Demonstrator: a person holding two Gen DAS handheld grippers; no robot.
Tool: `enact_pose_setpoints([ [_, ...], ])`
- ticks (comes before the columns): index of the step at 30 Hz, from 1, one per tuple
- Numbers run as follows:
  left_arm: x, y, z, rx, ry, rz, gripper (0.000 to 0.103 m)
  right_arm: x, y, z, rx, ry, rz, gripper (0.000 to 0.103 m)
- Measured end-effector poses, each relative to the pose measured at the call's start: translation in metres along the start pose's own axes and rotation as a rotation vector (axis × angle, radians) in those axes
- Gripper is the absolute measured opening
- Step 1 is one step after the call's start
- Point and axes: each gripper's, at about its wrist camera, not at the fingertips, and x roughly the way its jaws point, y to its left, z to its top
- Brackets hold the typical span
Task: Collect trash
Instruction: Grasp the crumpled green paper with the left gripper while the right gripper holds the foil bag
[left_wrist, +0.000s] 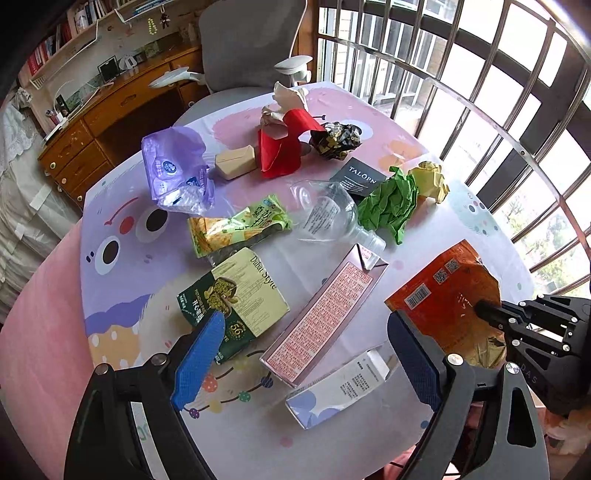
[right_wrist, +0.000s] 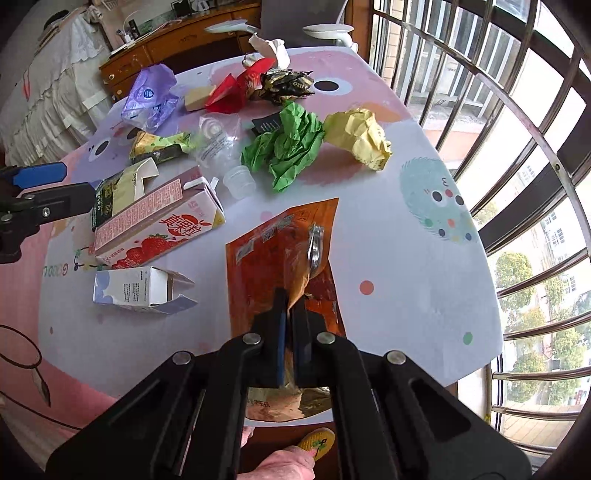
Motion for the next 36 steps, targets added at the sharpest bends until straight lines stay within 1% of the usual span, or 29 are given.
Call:
enact_pose_setpoints([
  [8,0.009,-0.041,0.045,0.136,-0.04,-0.077,0.092,-0.048,-0.02,0.003,0.107,-0.057,-0.085,0.0],
  [12,0.025,-0.067,0.069,0.184,-0.039,-0.084,0.092,-0.06,-0.03,0.009,0.13,-0.072,-0.103,0.0],
  [15,0.049,-0.083,0.087,0.19,-0.007,-0.069,0.092,-0.059,-0.041,0.014,0.139,-0.072,-0.086,0.0],
  [20,0.102,-0.1,0.111,0.158,0.094,-0.043,0.09,-0.043,-0.068,0.019,0.181,-0.051,-0.056,0.0],
  [25,0.147,-0.112,0.123,0.146,0.176,-0.013,0.078,-0.023,-0.088,0.013,0.225,-0.014,-0.023,0.0],
  [27,0.157,-0.114,0.126,0.141,0.192,-0.003,0.076,-0.018,-0.093,0.01,0.236,-0.001,-0.012,0.0],
  [29,0.165,-0.115,0.127,0.132,0.208,-0.006,0.071,-0.015,-0.096,0.008,0.248,0.008,0.001,0.0],
  [30,0.168,-0.115,0.127,0.128,0.216,-0.011,0.064,-0.015,-0.097,0.007,0.251,0.01,0.004,0.0],
  [31,0.172,-0.115,0.128,0.124,0.226,-0.01,0.054,-0.014,-0.097,0.005,0.252,0.014,0.007,0.0],
  [32,0.174,-0.115,0.128,0.119,0.233,-0.007,0.048,-0.014,-0.097,0.004,0.253,0.018,0.011,0.0],
  [33,0.174,-0.113,0.128,0.112,0.239,-0.006,0.039,-0.014,-0.096,0.004,0.25,0.019,0.014,0.0],
  [36,0.168,-0.108,0.124,0.085,0.221,-0.035,0.029,-0.014,-0.093,0.003,0.244,0.024,0.015,0.0],
])
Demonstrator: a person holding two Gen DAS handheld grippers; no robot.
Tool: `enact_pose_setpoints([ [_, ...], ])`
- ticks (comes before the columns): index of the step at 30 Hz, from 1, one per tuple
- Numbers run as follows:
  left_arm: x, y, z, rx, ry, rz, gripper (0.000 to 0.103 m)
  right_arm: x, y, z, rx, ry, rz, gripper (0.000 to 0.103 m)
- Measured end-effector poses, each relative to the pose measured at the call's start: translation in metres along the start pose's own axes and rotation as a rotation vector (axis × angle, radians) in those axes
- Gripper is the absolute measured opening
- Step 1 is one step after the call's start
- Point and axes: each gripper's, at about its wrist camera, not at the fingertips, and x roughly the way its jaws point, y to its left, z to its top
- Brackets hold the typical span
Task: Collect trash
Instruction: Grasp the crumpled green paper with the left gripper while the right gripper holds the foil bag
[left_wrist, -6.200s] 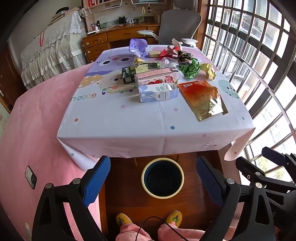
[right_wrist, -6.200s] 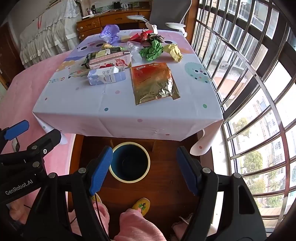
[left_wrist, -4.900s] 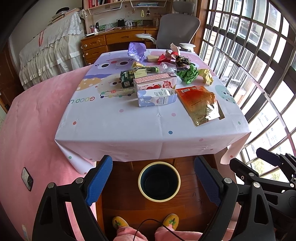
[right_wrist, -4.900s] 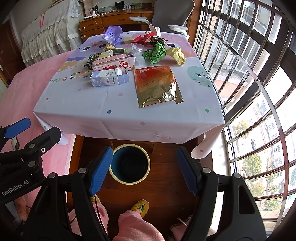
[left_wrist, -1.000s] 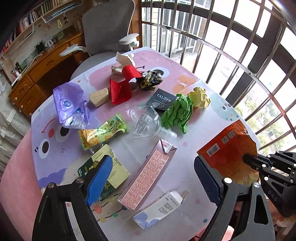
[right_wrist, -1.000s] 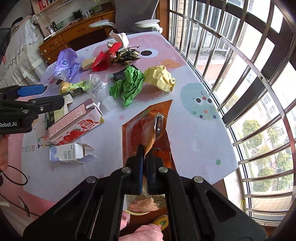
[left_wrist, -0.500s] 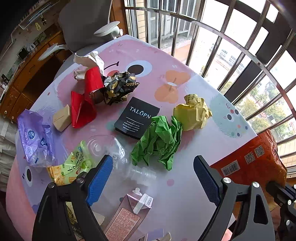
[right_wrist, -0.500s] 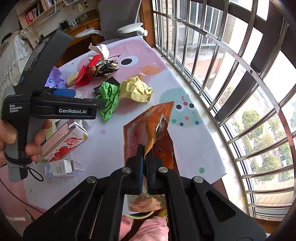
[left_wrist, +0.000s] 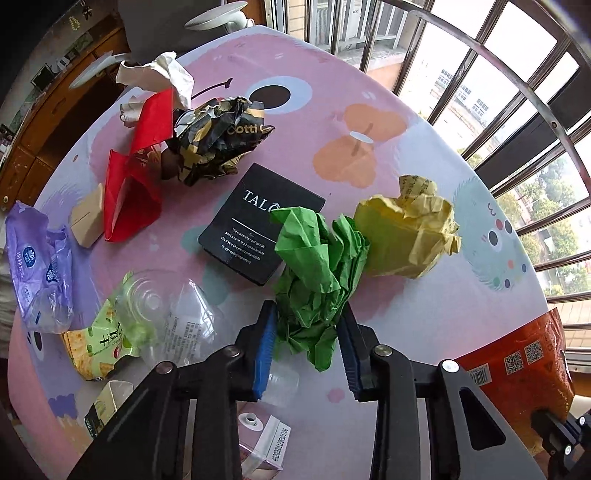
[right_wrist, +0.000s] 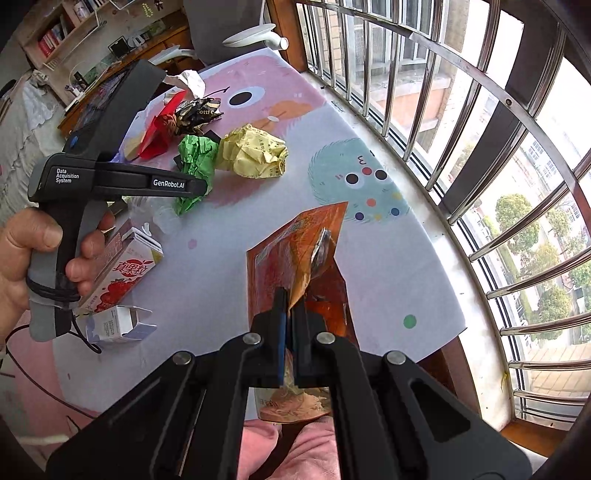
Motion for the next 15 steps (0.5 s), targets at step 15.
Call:
enact_pose_setpoints([
  [15,-0.112,0.017,-0.075,-0.026,-0.154,-0.173,0.023,-0.044,0.044,-0.02,-0.004,-0.057,-0.005,0.0],
])
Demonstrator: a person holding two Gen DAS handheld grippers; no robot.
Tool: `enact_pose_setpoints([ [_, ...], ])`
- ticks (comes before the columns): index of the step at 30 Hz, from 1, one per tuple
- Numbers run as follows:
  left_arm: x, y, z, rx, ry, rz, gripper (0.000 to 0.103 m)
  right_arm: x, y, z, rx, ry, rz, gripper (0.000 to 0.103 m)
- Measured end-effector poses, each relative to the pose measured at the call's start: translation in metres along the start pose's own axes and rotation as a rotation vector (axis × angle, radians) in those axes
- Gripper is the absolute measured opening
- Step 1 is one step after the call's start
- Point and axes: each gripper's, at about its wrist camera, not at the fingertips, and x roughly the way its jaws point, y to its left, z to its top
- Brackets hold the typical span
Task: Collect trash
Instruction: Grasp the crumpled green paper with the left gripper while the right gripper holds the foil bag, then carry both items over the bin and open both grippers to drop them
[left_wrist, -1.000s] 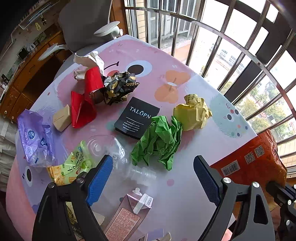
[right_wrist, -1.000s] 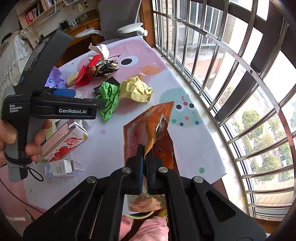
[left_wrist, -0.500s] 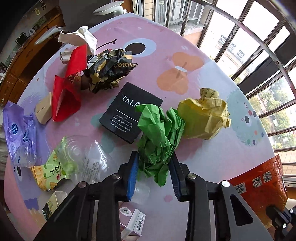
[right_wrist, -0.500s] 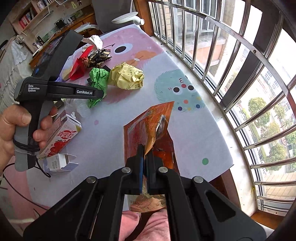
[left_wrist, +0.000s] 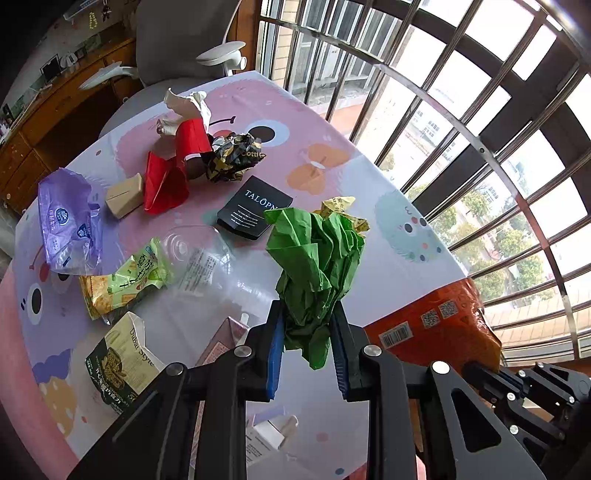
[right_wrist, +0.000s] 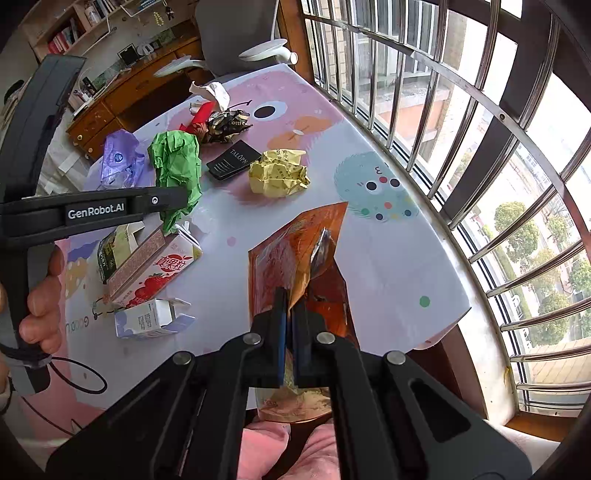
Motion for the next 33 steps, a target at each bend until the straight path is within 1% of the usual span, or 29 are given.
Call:
enact_pose_setpoints([
  [3,-0.035,-0.007,-0.019,0.003,-0.053,-0.055,0.023,-0.015,0.011,-0.008,-0.018,-0.013,-0.004,0.0],
  [7,-0.081,-0.014,-0.056,-0.01,-0.083,-0.094,0.023,-0.033,0.021,-0.02,-0.062,-0.018,0.01,0.0],
  [9,-0.098,-0.017,-0.078,-0.012,-0.093,-0.086,0.023,-0.043,0.026,-0.026,-0.101,-0.023,0.03,0.0],
  [11,-0.114,-0.022,-0.104,-0.021,-0.097,-0.063,0.023,-0.051,0.027,-0.034,-0.144,-0.024,0.06,0.0],
  [15,-0.129,-0.033,-0.157,-0.065,-0.103,-0.001,0.023,-0.063,0.026,-0.051,-0.251,-0.012,0.13,0.0],
  [17,-0.131,-0.042,-0.185,-0.108,-0.099,0.027,0.023,-0.07,0.022,-0.061,-0.309,-0.005,0.163,0.0],
  [20,-0.126,-0.06,-0.229,-0.199,-0.09,0.052,0.023,-0.081,0.013,-0.084,-0.409,-0.003,0.201,0.0],
  [23,-0.111,-0.08,-0.274,-0.288,-0.064,0.067,0.023,-0.086,-0.003,-0.11,-0.456,0.021,0.239,0.0],
  [25,-0.1,-0.093,-0.302,-0.328,-0.047,0.075,0.023,-0.086,-0.013,-0.128,-0.475,0.042,0.26,0.0],
  [27,-0.092,-0.105,-0.328,-0.354,-0.028,0.099,0.023,-0.08,-0.022,-0.149,-0.487,0.073,0.267,0.0],
  [30,-0.084,-0.118,-0.356,-0.386,-0.007,0.139,0.023,-0.067,-0.031,-0.175,-0.484,0.141,0.277,0.0],
  [33,-0.076,-0.125,-0.377,-0.391,0.006,0.186,0.023,-0.045,-0.034,-0.196,-0.473,0.194,0.281,0.0],
])
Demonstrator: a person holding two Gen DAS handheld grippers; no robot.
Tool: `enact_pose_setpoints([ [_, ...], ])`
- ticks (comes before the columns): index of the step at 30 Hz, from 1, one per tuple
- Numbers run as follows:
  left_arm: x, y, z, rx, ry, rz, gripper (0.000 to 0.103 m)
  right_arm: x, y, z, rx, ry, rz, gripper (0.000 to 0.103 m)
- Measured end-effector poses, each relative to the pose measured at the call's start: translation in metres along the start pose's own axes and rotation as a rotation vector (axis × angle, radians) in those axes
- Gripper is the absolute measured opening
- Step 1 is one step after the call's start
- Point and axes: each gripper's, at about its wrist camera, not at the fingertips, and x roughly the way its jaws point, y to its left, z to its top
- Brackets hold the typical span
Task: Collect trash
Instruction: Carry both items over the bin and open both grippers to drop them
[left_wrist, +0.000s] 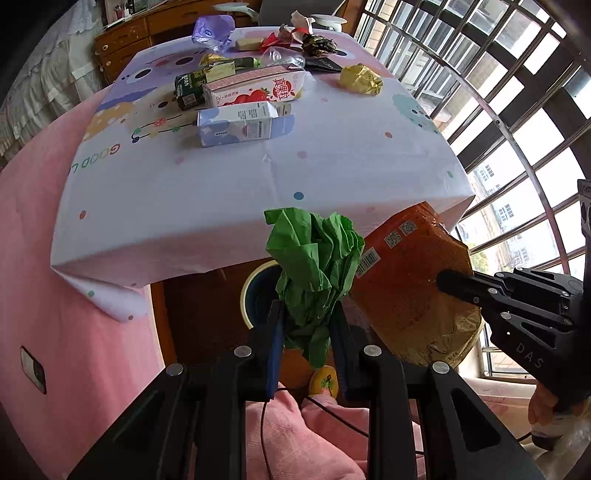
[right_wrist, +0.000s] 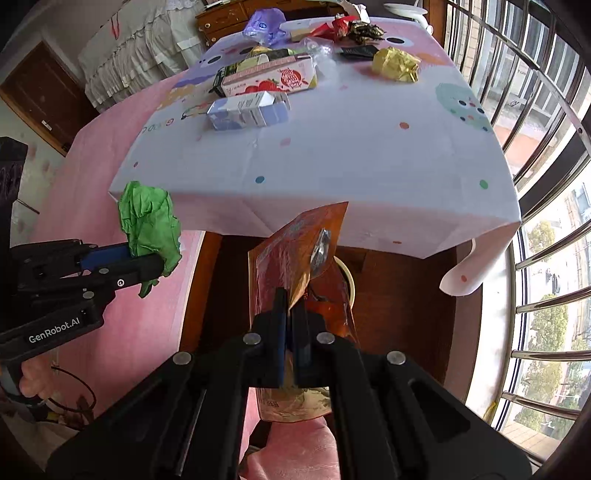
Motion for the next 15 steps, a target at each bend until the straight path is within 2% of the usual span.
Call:
enact_pose_setpoints([
  [6,0.056,0.012,-0.021,-0.002,0.046,0.04,0.023,0.076,-0.007,-0.022,0.092,0.075,-0.03,0.0],
  [9,0.116,0.022,-0.038,-0.006,0.108,0.021,0.023,0.131,-0.02,-0.033,0.167,0.098,-0.077,0.0],
  [15,0.261,0.054,-0.07,-0.039,0.188,0.013,0.023,0.275,-0.052,-0.067,0.264,0.147,-0.178,0.0],
])
